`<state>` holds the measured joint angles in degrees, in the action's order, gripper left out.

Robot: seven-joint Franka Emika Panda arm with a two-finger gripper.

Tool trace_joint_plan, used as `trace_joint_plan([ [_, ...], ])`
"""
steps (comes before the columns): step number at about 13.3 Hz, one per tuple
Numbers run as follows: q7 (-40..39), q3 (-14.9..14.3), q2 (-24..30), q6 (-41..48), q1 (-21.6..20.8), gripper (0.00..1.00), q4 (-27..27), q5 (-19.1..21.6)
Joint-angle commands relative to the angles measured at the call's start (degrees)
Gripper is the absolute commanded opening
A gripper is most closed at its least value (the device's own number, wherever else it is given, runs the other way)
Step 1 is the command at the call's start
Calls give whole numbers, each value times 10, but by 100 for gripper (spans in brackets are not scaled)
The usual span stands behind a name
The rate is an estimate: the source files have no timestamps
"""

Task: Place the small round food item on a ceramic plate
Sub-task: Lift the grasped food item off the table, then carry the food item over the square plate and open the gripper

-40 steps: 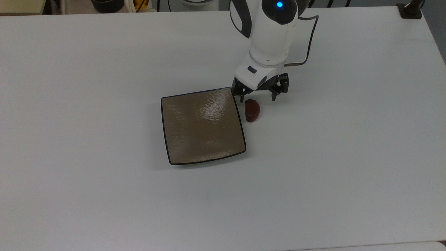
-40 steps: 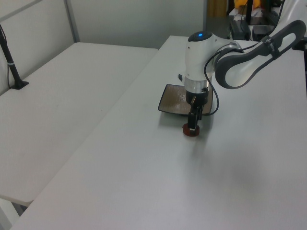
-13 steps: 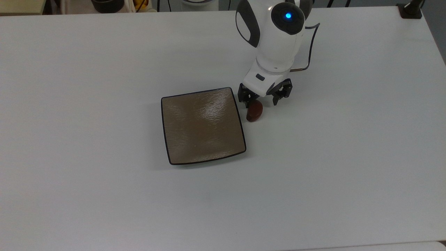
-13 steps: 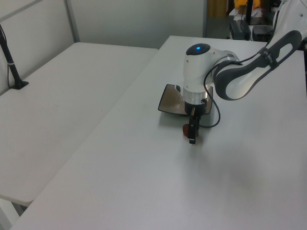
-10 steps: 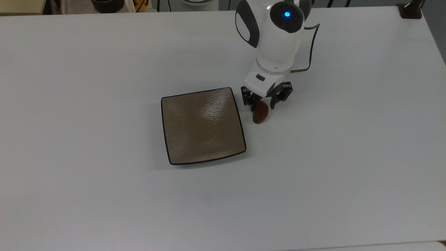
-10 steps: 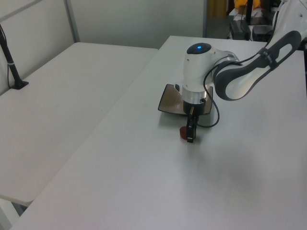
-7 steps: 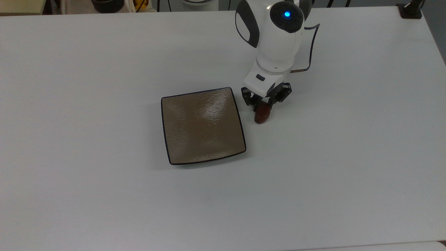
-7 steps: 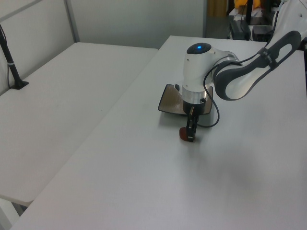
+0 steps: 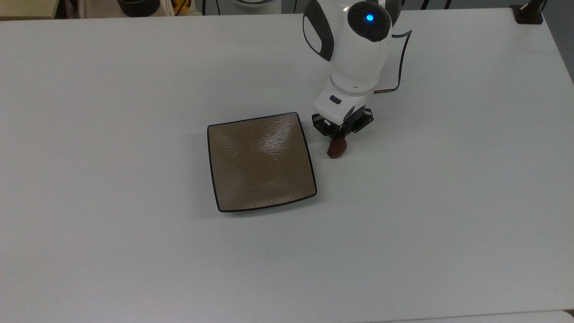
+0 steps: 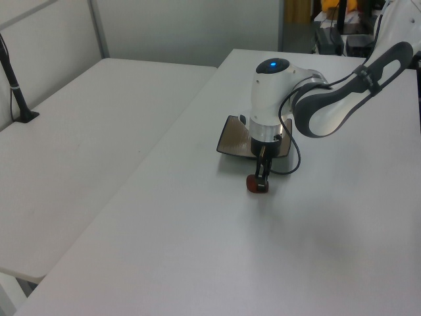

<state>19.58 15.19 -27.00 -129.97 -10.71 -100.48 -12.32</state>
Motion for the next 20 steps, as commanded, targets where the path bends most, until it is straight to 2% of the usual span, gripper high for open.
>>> trace_joint_plan([
  [1, 19, 3, 6, -8, 2, 12, 1, -12],
  [4, 66, 3, 23, 1, 2, 12, 26, -22],
  [7, 99, 3, 38, 11, 7, 12, 38, -15],
  [12, 143, 1, 69, 25, 31, 12, 42, -17],
  [15, 136, -13, 94, 80, 44, 12, 42, -42],
  [18, 129, -34, 91, 83, 59, 13, 40, -84],
  [19, 122, -38, 88, 82, 62, 14, 39, -90],
  [20, 115, -41, 74, 77, 67, 19, 41, -97],
])
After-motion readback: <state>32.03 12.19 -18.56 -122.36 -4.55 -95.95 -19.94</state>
